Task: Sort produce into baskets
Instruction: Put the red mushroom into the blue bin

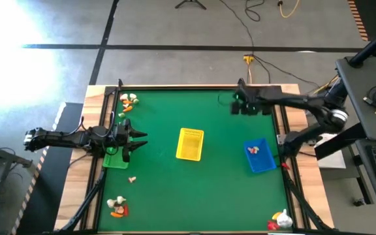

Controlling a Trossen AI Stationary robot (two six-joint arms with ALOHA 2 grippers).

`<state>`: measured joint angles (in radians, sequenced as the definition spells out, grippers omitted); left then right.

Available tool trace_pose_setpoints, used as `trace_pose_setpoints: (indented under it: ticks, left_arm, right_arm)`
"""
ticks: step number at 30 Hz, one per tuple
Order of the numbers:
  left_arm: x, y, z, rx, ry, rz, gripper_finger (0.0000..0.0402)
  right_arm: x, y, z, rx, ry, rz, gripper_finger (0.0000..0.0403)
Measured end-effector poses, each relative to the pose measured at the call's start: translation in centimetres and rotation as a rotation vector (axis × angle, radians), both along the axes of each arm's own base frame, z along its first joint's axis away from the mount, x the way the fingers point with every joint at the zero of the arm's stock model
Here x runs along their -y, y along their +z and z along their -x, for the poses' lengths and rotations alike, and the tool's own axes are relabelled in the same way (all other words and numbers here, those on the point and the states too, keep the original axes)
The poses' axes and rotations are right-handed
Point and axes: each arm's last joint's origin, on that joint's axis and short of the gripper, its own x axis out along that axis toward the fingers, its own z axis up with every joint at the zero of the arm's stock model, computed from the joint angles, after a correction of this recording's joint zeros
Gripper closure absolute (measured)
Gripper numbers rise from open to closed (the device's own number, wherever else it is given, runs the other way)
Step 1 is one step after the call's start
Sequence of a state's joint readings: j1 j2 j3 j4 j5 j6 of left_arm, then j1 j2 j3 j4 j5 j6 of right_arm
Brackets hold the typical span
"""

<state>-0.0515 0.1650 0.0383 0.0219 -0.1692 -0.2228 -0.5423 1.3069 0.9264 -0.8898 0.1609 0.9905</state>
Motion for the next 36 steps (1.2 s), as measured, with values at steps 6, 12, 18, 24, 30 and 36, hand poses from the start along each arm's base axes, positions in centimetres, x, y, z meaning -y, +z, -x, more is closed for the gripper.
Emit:
trace_pose_setpoints:
  ticks: [6, 12, 18, 24, 30, 36]
  left_arm:
    - [0.0, 0.0, 0.0, 0.0, 0.0, 0.0, 0.0243]
    - [0.0, 0.0, 0.0, 0.0, 0.0, 0.0, 0.0243]
    - [0.0, 0.0, 0.0, 0.0, 0.0, 0.0, 0.0243]
    - [0.0, 0.0, 0.0, -0.001, 0.0, 0.0, 0.0243]
    - [0.0, 0.0, 0.0, -0.001, 0.0, 0.0, 0.0243]
    - [0.0, 0.0, 0.0, -0.002, 0.0, 0.0, 0.0243]
  right_arm:
    - [-9.0, 3.0, 0.3, 0.097, 0.107, -0.16, 0.0368]
    - [-13.7, 3.3, 2.5, -0.044, 0.033, -0.251, 0.0366]
    - [-13.8, 0.4, 2.9, -0.181, 0.035, -0.28, 0.0366]
    - [-12.8, -2.8, 4.3, -0.321, 0.008, -0.278, 0.0365]
    - [-12.1, -2.9, 3.9, -0.288, -0.003, -0.203, 0.0354]
    - [-11.9, -3.4, 3.8, -0.292, 0.007, -0.189, 0.0328]
